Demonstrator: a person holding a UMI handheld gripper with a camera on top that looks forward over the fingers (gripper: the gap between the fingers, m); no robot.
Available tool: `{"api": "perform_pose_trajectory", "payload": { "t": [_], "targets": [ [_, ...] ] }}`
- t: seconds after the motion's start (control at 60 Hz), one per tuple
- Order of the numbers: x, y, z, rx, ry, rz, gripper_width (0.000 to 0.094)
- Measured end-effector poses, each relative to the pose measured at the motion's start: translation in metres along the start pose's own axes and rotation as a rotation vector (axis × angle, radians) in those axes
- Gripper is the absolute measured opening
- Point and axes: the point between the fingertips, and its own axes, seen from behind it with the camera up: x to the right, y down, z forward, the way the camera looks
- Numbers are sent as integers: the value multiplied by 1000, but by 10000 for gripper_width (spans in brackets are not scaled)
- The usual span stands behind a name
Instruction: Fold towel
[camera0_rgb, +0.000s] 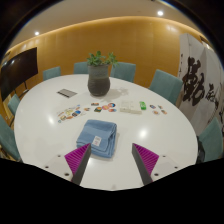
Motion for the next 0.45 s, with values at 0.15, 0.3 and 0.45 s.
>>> {"api": "perform_pose_trajectory", "payload": {
  "t": [0.15, 0.3, 0.45],
  "targets": [
    [-17, -11, -59, 64, 27, -22, 860],
    [-37, -2, -105, 81, 58, -33, 872],
    [-64, 10, -136, 93, 45, -1, 870]
  ]
}}
